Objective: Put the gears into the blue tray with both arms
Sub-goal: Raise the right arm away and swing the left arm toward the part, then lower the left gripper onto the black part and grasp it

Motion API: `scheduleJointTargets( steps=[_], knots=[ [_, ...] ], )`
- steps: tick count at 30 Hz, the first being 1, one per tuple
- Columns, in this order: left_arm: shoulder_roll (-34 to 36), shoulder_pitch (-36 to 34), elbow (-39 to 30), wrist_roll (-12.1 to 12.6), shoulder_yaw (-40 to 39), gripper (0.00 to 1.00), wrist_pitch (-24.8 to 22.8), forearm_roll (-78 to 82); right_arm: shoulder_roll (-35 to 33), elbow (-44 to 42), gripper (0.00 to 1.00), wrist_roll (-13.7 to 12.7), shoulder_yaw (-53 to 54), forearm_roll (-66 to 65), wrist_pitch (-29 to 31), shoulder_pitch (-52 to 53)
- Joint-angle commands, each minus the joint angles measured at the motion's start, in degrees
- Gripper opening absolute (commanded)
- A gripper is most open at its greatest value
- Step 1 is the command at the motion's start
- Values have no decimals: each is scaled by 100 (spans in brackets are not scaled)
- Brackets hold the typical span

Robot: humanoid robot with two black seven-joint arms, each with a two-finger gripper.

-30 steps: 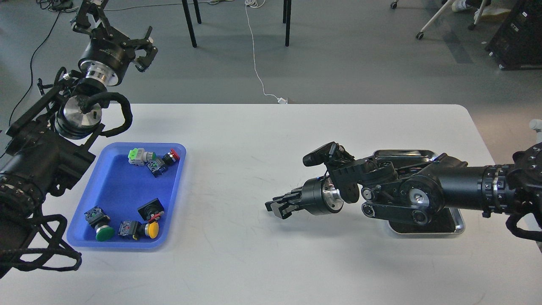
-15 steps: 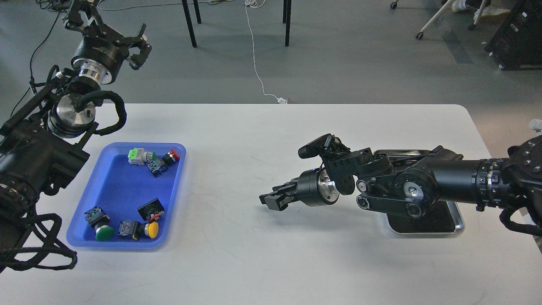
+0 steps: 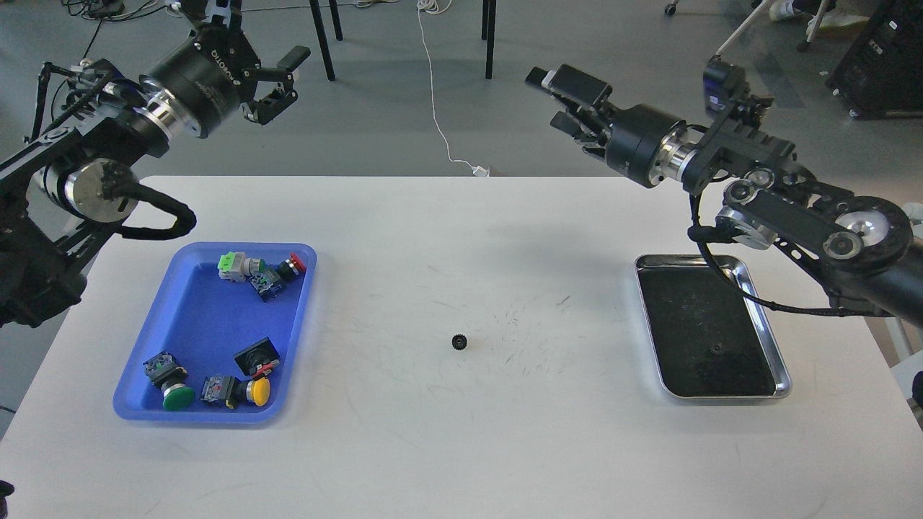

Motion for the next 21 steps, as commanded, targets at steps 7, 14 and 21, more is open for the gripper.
scheduleJointTargets(
  steps=[7, 14, 21],
  knots=[
    [8, -263, -1168, 716, 289, 95, -32, 878, -762, -422, 99, 19, 969, 2753, 332, -334],
    [-1003, -625, -1352, 717, 658, 95, -58, 4330, -789, -1003, 99, 10, 1769, 4610, 1000, -730],
    [-1523, -642, -1572, 734, 1395, 95, 3, 6932, -762, -1241, 99, 2, 2542, 5515, 1500, -1343]
  ],
)
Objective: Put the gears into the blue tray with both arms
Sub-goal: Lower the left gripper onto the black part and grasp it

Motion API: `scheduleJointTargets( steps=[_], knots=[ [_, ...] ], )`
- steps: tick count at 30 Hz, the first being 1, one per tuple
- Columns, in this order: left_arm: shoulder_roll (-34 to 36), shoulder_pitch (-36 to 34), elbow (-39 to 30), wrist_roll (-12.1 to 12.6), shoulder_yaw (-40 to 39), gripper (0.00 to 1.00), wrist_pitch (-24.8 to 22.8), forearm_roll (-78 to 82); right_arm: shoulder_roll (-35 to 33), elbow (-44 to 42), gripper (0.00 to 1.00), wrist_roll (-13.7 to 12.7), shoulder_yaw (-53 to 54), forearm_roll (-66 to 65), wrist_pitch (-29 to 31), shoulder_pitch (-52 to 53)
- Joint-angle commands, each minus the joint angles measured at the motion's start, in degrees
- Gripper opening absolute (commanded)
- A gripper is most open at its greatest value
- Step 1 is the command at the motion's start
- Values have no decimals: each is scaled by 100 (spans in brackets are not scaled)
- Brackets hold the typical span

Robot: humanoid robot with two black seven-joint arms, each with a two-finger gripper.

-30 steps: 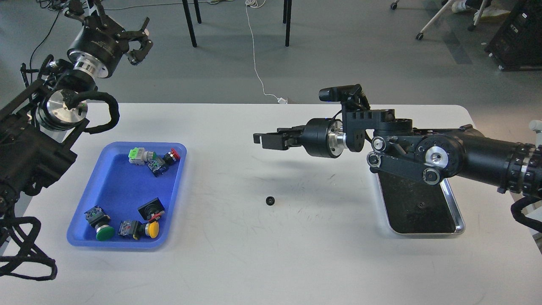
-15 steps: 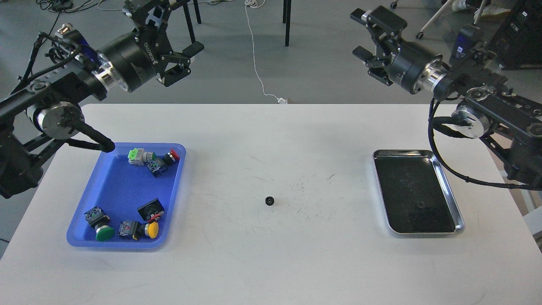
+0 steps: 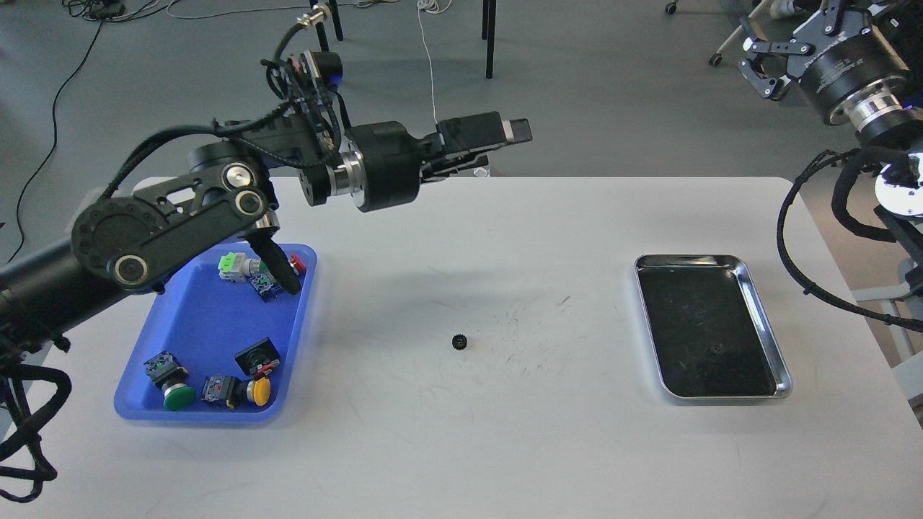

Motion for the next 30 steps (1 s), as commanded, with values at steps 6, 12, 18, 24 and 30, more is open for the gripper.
scheduleJointTargets(
  steps=[6, 12, 18, 24, 30],
  knots=[
    [-298, 36, -53, -14, 1163, 94, 97, 2872, 33, 303, 99, 43, 672, 457, 782, -1515],
    [-351, 360, 210, -14, 1612, 87, 97, 4199, 60, 1104, 99, 148, 743, 439, 782, -2228],
    [-448, 669, 421, -22, 1726, 75, 97, 4868, 77, 1157, 99, 333, 725, 439, 782, -2298],
    [-527, 748, 579, -31, 1902, 61, 97, 5177, 156, 1157, 99, 324, 743, 439, 782, -2298],
    [-668, 748, 887, -49, 1894, 47, 97, 5230, 165, 1218, 99, 324, 795, 439, 782, -2298]
  ],
)
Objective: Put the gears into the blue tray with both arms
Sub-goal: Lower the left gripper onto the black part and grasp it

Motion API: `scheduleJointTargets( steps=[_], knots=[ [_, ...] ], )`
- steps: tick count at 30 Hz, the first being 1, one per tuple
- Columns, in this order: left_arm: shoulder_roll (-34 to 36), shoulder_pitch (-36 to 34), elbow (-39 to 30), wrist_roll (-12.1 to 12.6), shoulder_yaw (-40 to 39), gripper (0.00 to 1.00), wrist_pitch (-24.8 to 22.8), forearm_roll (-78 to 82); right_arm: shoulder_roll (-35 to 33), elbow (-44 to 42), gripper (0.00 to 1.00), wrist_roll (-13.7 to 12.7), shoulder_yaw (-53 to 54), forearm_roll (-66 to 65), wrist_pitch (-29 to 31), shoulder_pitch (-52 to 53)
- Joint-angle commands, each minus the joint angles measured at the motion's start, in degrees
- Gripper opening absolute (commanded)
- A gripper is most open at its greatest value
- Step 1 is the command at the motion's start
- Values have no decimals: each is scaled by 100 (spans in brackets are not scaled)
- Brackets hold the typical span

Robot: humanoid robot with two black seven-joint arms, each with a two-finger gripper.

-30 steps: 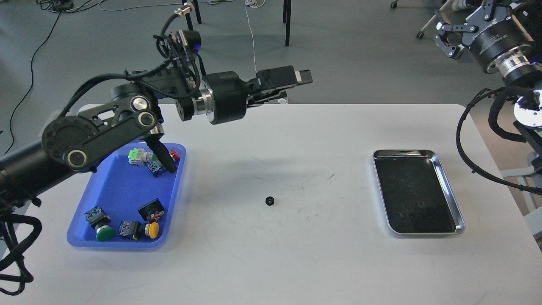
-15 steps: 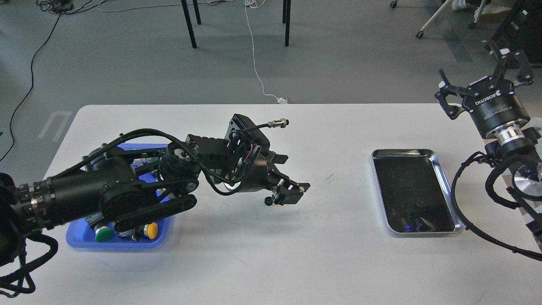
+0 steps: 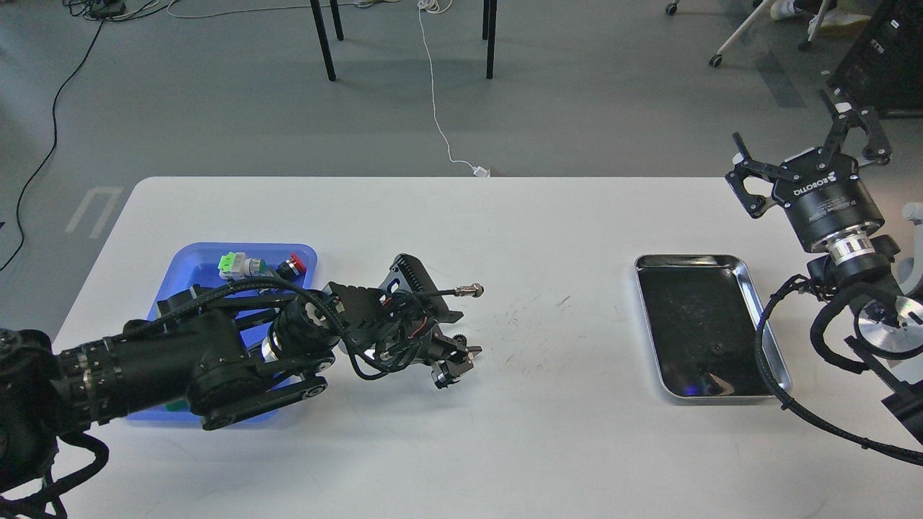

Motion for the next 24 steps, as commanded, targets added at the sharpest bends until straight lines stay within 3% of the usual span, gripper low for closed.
scheduleJointTargets(
  steps=[1, 7, 12, 19, 24],
  knots=[
    [-49, 2, 93, -60, -4, 46, -1, 23, -2, 38, 99, -4, 30, 0, -1, 7],
    [-49, 37, 102, -166, -4, 42, -1, 49, 7, 30, 99, 4, 48, 0, -1, 16],
    [-40, 90, 102, -174, -12, 29, 8, 40, 7, 30, 99, 4, 109, 0, -1, 25],
    [-40, 195, 164, -174, -4, 29, 104, 49, 16, 30, 99, 4, 179, 0, -1, 42],
    [-23, 222, 164, -157, -21, 10, 139, 40, 51, 21, 99, 4, 188, 0, -1, 42]
  ],
)
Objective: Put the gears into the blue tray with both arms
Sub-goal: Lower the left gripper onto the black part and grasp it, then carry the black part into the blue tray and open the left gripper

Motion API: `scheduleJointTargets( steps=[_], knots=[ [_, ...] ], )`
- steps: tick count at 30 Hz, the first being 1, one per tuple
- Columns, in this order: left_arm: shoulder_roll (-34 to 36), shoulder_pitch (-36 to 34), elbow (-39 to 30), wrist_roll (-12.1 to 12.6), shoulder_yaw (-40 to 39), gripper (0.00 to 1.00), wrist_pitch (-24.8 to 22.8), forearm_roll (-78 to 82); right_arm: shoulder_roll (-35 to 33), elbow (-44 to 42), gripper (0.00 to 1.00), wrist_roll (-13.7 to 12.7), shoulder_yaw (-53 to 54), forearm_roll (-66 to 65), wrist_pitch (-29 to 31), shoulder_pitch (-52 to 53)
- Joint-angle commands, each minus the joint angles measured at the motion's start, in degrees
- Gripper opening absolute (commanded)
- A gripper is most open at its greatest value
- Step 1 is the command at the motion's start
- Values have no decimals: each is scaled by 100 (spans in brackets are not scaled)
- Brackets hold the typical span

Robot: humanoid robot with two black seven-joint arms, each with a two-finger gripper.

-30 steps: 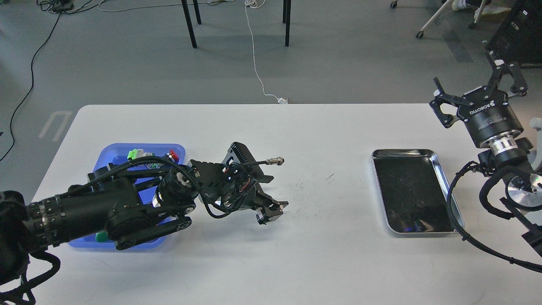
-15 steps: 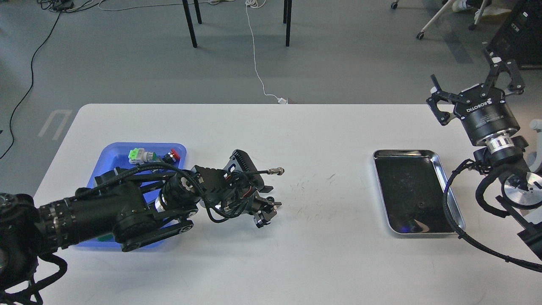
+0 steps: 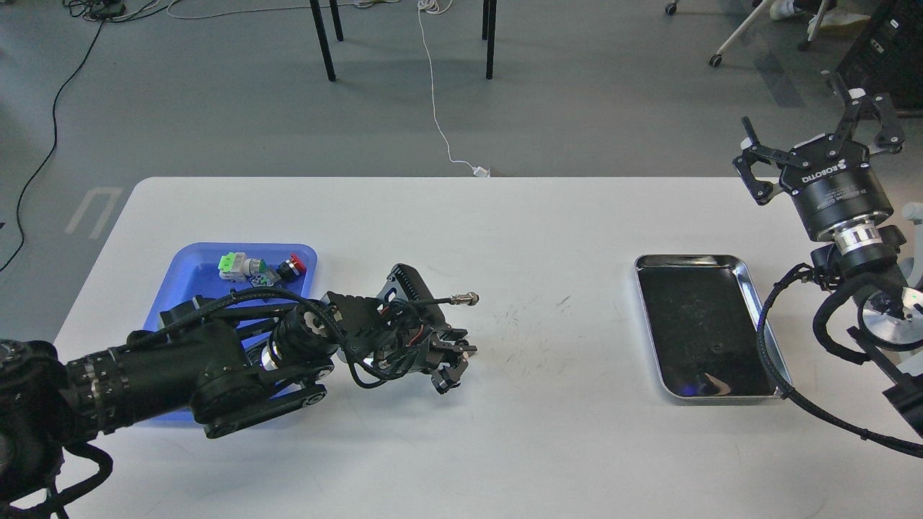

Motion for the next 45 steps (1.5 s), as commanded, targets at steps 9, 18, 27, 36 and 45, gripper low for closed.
scheduleJointTargets(
  steps=[9, 18, 27, 36, 45],
  knots=[
    [1147, -50, -1080, 17, -888, 10, 216, -230, 3, -8, 99, 0, 105, 0, -1, 35],
    [3477, 248, -1390, -712, -915, 12, 269, -591, 21, -17, 99, 0, 96, -8, -1, 122],
    [3883, 811, -450, -994, -915, 14, 585, -977, 91, -17, 99, 0, 61, -17, -1, 131],
    [3418, 1163, 719, -994, -880, 18, 928, -1109, 64, 1, 99, 0, 52, -17, -1, 140],
    [3294, 1172, 852, -985, -915, 70, 1033, -1188, 91, 1, 99, 0, 34, -17, -1, 149]
  ],
)
